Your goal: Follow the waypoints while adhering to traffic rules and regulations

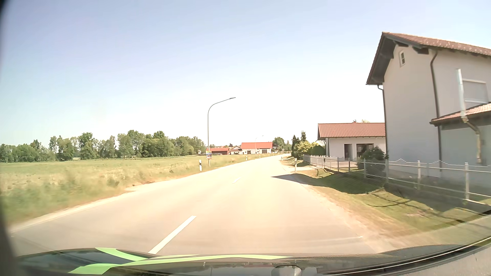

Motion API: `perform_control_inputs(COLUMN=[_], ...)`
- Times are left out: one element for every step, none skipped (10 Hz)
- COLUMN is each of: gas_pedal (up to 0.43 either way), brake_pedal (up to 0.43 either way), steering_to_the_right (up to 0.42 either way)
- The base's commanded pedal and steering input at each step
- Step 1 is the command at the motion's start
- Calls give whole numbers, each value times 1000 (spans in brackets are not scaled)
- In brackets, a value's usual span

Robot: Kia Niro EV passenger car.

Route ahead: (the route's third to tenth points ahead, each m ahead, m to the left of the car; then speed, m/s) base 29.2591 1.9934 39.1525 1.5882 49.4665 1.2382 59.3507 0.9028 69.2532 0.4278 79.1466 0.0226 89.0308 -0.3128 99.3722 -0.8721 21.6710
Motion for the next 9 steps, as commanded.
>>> perform_control_inputs(gas_pedal=[240,240,240,240,240,240,240,220,197], brake_pedal=[0,0,0,0,0,0,0,0,0], steering_to_the_right=[0,0,0,0,0,0,0,0,2])
